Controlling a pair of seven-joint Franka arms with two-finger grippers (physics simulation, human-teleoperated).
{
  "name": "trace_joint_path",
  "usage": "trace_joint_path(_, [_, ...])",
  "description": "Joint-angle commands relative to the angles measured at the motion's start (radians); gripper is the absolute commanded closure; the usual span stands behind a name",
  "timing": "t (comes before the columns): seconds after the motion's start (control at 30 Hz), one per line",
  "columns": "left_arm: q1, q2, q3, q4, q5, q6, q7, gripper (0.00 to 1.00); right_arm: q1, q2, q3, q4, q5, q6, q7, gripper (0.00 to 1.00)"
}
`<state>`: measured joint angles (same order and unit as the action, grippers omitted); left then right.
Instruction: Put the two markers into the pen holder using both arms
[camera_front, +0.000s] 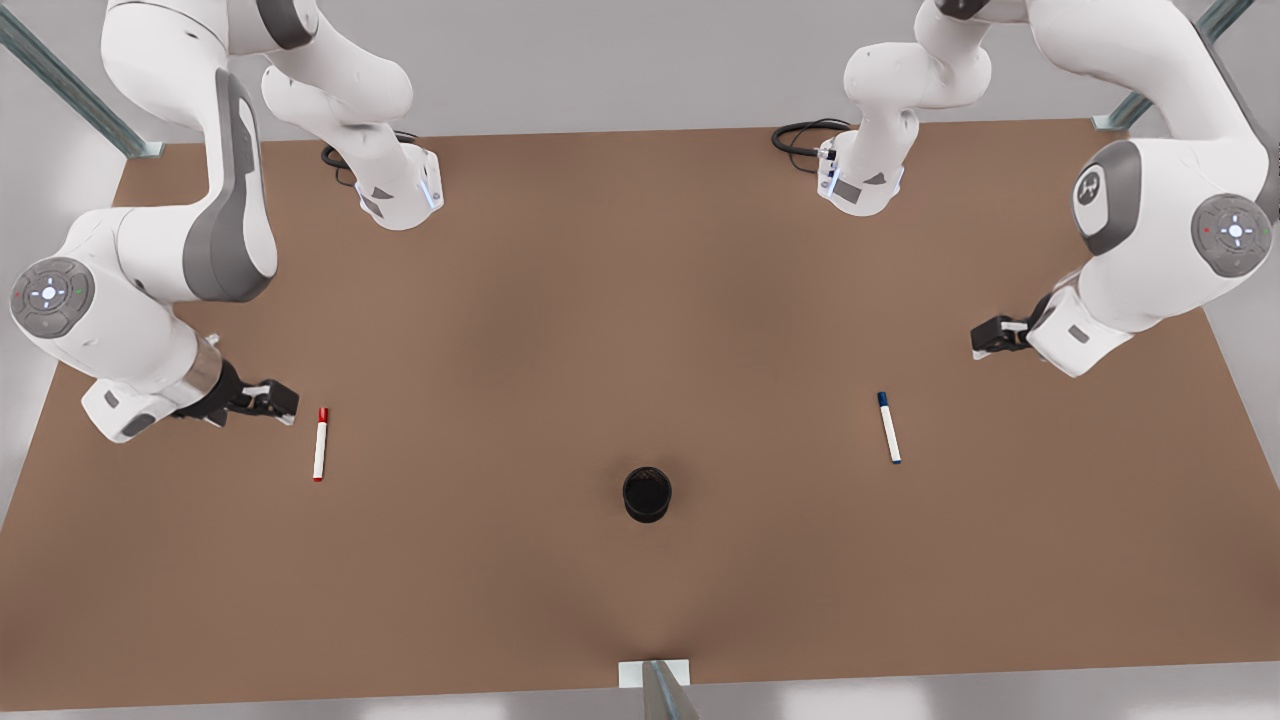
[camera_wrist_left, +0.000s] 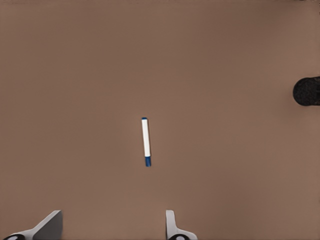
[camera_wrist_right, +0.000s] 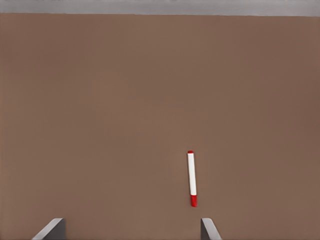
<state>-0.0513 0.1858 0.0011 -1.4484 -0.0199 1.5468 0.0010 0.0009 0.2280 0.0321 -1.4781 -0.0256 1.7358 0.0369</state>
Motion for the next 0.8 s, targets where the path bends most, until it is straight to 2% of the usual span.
trace_joint_path(0.0, [0.001, 0.017, -0.003, 0.002, -0.005, 0.049, 0.017, 0.00, -0.009, 0.002, -0.001, -0.002, 0.007, 0.045, 0.020, 0.00])
trace_joint_path(0.03, [-0.004, 0.070, -0.003, 0.034, -0.009, 0.052, 0.017, 0.00, -0.009, 0.010, -0.001, -0.005, 0.006, 0.051, 0.018, 0.00])
trace_joint_path(0.13, [-0.009, 0.216, -0.001, -0.043, -0.014, 0.361, -0.194, 0.00, -0.016, 0.114, 0.003, -0.030, 0.006, 0.160, 0.014, 0.00])
trace_joint_path(0.2, [-0.001, 0.258, -0.001, -0.191, -0.015, 0.603, -0.220, 0.01, -0.004, 0.128, 0.006, -0.187, 0.004, 0.382, 0.004, 0.00])
trace_joint_path(0.23, [-0.008, 0.274, 0.000, -0.279, -0.014, 0.749, -0.280, 0.02, -0.006, 0.168, 0.006, -0.215, 0.004, 0.445, 0.004, 0.00])
trace_joint_path(0.27, [-0.019, 0.297, 0.000, -0.302, -0.014, 0.798, -0.324, 0.02, -0.006, 0.194, 0.006, -0.212, 0.004, 0.465, 0.006, 0.00])
trace_joint_path(0.37, [-0.022, 0.326, 0.002, -0.351, -0.012, 0.831, -0.388, 0.01, -0.035, 0.287, 0.005, -0.202, 0.003, 0.571, 0.004, 0.00])
trace_joint_path(0.47, [-0.022, 0.351, 0.000, -0.415, -0.014, 0.927, -0.398, 0.00, -0.053, 0.306, 0.005, -0.220, 0.003, 0.579, 0.003, 0.00])
trace_joint_path(0.67, [-0.012, 0.406, 0.000, -0.445, -0.014, 0.961, -0.411, 0.02, -0.108, 0.376, 0.005, -0.257, 0.003, 0.627, -0.023, 0.00])
trace_joint_path(0.7, [-0.012, 0.409, 0.000, -0.445, -0.014, 0.961, -0.409, 0.08, -0.117, 0.376, 0.005, -0.269, 0.003, 0.628, -0.031, 0.00])
trace_joint_path(0.77, [-0.012, 0.409, 0.002, -0.445, -0.014, 0.961, -0.403, 0.30, -0.130, 0.375, 0.005, -0.300, 0.001, 0.630, -0.043, 0.00])
